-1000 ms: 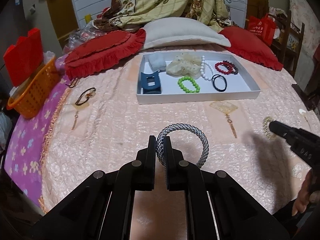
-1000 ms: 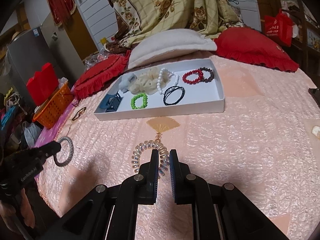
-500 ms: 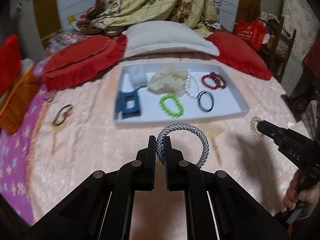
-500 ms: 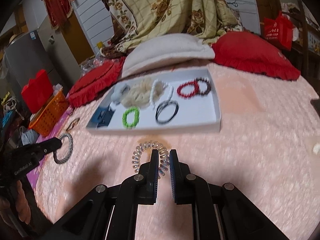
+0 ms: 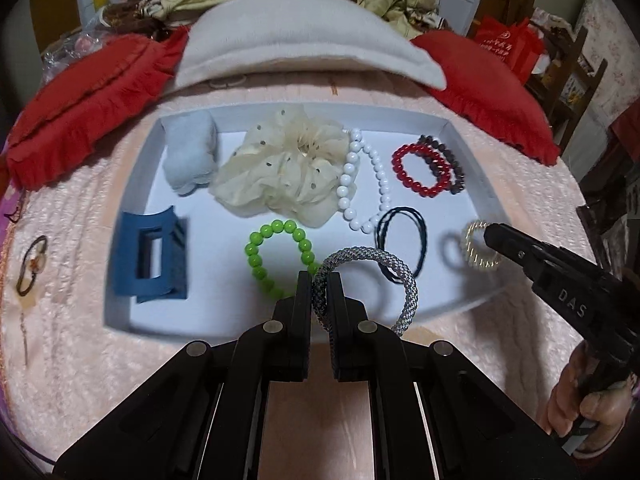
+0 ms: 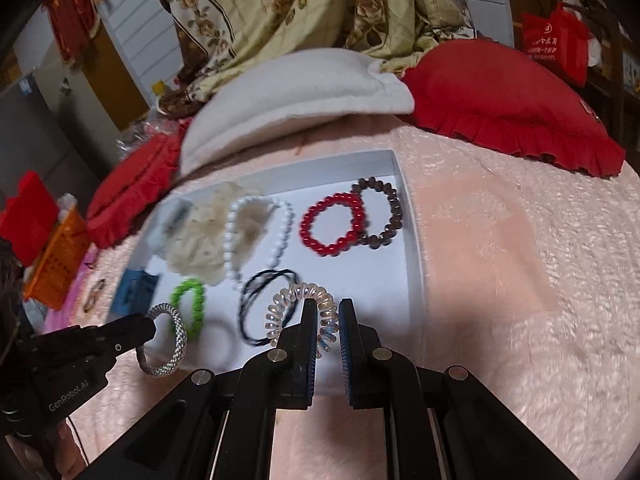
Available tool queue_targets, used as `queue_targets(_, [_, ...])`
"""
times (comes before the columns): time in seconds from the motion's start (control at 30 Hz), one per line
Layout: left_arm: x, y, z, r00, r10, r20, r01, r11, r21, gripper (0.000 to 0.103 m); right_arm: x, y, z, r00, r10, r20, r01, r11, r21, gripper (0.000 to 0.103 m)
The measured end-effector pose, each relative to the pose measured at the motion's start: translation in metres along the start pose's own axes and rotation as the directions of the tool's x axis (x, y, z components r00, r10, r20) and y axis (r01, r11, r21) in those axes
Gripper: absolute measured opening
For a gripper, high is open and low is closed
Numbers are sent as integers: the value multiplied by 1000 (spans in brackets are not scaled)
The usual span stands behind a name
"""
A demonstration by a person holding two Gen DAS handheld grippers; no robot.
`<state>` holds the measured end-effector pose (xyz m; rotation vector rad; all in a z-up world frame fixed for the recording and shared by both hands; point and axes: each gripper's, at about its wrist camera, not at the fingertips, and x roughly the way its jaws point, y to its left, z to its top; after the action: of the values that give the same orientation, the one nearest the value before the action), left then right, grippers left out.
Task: Organize jewelry
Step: 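Lower the bangle and spiral coil into the tray and open both tools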
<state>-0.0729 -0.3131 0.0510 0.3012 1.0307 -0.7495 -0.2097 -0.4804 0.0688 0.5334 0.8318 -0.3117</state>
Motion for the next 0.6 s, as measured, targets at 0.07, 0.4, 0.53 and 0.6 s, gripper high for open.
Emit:
queue_targets(0.07, [10, -1, 0, 1000, 0, -15, 0, 1000, -2, 6, 6, -1, 1, 1000, -2, -6, 2, 1000, -6, 10])
queue_targets(0.4, [26, -8, -7, 1000, 23, -18, -23, 1000, 15, 6, 18, -3, -9, 1000, -5, -20, 5, 1000, -5, 10])
queue_targets(0.53, [25, -7, -7, 1000, 20, -18, -20, 1000, 2, 9, 16, -6, -12, 1000, 0, -27, 0, 1000, 17, 10])
queue_targets(0.6, [25, -8, -7, 1000, 14, -17, -14, 1000, -1, 11, 13, -7, -13, 1000, 3, -25, -2, 1000, 24, 11])
